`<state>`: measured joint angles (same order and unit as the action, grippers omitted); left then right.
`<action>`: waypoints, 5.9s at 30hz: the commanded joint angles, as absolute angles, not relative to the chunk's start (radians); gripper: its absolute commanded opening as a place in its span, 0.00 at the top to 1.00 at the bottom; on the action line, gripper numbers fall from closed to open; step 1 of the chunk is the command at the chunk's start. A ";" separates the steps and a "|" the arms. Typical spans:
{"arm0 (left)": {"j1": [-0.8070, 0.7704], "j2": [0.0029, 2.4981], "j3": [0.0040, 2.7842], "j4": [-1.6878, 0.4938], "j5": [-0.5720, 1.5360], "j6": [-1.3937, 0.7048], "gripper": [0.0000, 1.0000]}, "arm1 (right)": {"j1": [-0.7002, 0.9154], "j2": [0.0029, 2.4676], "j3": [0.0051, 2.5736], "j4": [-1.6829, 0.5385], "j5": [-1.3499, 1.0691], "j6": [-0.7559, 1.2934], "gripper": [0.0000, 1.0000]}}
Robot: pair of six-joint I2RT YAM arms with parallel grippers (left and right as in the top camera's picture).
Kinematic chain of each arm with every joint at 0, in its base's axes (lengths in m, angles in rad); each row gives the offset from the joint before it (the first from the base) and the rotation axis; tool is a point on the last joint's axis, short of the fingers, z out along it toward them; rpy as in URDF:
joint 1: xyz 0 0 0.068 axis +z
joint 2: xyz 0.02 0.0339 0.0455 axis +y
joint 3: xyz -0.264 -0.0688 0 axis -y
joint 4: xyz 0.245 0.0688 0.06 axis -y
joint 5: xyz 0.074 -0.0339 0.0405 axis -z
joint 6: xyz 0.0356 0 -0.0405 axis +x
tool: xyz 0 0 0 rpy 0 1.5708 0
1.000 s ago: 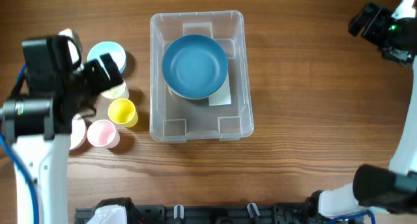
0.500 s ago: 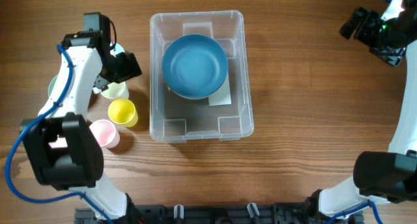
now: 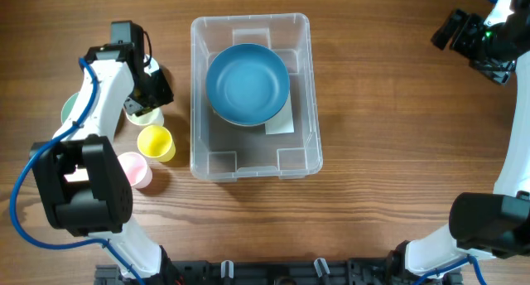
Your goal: Pack container
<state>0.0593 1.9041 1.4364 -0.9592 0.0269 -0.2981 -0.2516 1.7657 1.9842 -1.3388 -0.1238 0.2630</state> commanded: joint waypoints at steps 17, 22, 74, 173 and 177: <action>0.062 1.928 1.421 -0.937 0.009 -0.300 0.96 | -0.250 1.776 1.981 -1.340 -0.136 0.251 0.00; 0.051 1.884 1.426 -0.957 -0.015 -0.300 0.96 | -0.253 1.775 1.981 -1.340 -0.108 0.251 0.01; -0.805 2.136 1.799 -1.243 0.064 -0.293 0.96 | -0.447 1.774 1.981 -1.367 -0.114 0.263 0.01; -0.089 1.339 1.376 -1.253 -0.112 -0.461 0.41 | -0.447 1.775 1.981 -1.373 -0.133 0.262 0.00; -0.035 1.423 1.242 -1.150 -0.035 -0.453 0.43 | -0.447 1.775 1.981 -1.374 -0.133 0.262 0.01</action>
